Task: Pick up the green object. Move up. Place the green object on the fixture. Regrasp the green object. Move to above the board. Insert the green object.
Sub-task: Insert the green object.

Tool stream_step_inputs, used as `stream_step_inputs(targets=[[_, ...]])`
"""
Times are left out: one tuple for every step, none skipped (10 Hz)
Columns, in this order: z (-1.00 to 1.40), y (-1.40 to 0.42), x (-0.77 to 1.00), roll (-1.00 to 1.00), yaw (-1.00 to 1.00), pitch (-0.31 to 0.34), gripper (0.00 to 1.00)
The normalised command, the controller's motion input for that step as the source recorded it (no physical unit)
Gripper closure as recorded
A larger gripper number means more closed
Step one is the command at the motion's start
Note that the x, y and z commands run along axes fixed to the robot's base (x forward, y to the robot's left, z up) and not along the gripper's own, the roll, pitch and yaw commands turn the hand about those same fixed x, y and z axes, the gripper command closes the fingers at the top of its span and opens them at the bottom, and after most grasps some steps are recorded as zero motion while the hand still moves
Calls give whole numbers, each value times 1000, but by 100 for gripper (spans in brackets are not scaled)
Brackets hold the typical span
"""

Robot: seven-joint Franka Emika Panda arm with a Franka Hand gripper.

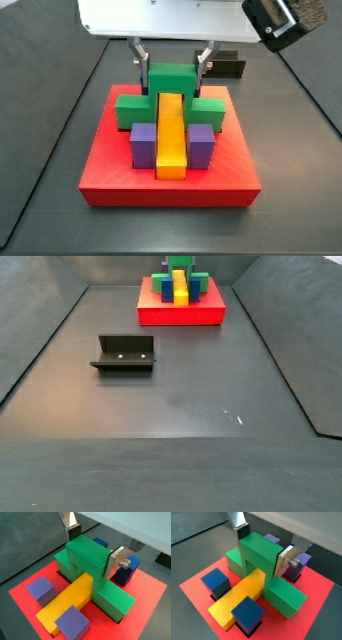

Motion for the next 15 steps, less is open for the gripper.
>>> stream_step_inputs(targets=[[-506,0,0,0,0,-121,100],[-554,0,29,0,0,-140,100],[-437,0,57,0,17,-116,100],[-6,-123,40,56,206,0,100],[-63,-111,191,94,406,0,100],[-20,0,203,53,260,0,100],[0,0,154,23,149,1,100],[-94,-20,14,33,43,0,100],[-357,-60,0,4,0,-74,100],[-540,-46,106,0,-37,-121,100],[-740,-29,100,0,-60,-196,100],[-769,0,111,0,-43,-201,100],[-797,0,86,0,-17,-207,100],[-780,0,43,0,0,-220,100],[-786,0,106,0,0,-220,100]])
